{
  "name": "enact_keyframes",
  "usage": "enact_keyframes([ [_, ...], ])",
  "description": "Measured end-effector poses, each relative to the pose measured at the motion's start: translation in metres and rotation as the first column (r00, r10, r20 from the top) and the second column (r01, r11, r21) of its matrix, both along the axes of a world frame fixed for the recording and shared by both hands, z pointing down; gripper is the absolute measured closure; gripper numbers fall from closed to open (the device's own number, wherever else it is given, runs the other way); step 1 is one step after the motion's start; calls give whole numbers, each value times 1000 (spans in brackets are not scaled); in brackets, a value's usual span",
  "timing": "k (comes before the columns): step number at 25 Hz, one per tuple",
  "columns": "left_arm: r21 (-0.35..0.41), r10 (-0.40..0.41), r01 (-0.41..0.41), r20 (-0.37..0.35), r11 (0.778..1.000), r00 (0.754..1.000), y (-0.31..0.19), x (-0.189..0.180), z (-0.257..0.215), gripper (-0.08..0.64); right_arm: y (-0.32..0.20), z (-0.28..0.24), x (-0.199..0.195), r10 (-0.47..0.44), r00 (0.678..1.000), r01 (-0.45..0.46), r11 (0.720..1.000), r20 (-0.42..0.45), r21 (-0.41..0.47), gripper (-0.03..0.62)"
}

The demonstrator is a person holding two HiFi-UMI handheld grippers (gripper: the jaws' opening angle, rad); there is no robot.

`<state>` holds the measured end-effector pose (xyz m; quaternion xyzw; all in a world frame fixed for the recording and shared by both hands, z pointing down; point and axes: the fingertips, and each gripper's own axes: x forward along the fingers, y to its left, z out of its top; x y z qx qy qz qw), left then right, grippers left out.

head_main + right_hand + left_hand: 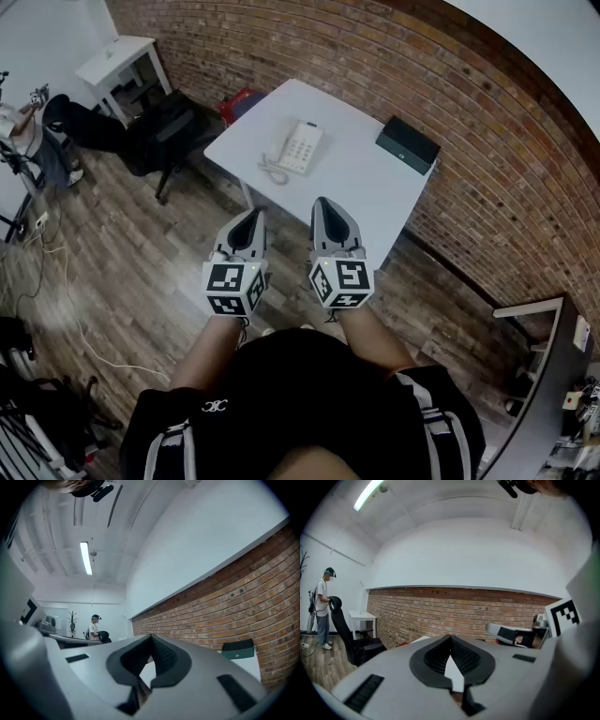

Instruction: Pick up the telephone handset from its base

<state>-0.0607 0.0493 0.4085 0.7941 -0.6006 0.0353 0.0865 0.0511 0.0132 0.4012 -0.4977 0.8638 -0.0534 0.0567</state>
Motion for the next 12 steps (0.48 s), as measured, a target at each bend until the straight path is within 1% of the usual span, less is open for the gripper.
enact_keyframes([
  [7, -14, 8, -8, -1, 1000, 1000, 0, -3, 2, 558, 2, -4, -6, -9, 1000, 9, 1000, 17, 1, 594],
  [12, -14, 13, -13, -8, 1000, 1000, 8, -15, 3, 558, 11, -4, -18, 3, 1000, -3, 1000, 9, 8, 594],
])
